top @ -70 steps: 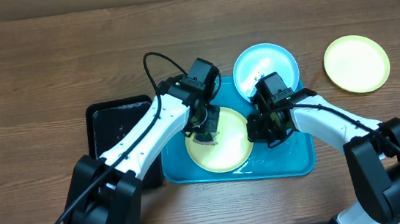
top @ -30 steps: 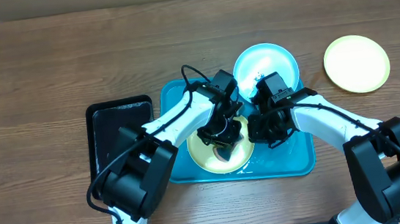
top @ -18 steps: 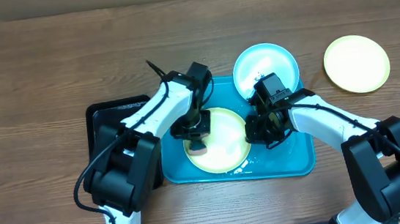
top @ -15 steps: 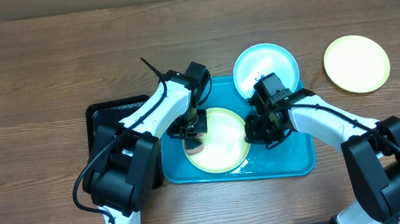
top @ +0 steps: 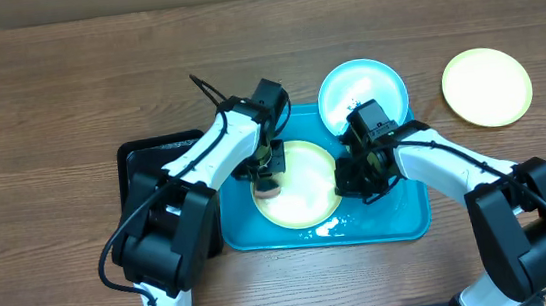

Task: Clean dirty plates on tray and stack at the side
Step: 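Scrub the held yellow plate with the sponge in the left gripper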

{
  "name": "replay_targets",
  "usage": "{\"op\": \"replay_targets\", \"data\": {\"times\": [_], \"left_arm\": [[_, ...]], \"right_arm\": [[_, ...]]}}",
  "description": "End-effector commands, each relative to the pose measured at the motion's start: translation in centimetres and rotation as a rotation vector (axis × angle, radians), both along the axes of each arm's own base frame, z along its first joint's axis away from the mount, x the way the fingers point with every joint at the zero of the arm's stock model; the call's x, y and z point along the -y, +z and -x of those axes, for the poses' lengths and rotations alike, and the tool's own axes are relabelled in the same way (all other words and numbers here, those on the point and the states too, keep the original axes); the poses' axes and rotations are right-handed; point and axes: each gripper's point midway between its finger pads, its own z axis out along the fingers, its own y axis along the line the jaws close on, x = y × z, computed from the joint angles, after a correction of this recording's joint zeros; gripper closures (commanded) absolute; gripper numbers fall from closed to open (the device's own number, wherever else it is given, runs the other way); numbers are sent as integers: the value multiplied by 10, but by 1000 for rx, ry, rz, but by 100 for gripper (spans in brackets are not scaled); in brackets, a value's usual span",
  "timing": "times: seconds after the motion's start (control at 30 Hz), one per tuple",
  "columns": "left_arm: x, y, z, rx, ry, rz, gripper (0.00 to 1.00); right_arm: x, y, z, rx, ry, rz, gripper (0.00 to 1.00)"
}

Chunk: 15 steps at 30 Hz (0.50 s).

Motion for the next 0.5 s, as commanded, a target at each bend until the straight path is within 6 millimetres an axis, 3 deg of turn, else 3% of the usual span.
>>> {"op": "replay_targets", "data": {"times": [0.0,0.2,0.47], "left_arm": [[25,-31,18,-109,-123,163,96],[57,-18,27,-154,-174,360,96],[71,-13,34,-180,-190,424,96]], "right_arm": [[11,-10,3,1,15,66,96],[11,-10,3,1,16,66,96],[11,-10,3,-1,16,66,96]]}}
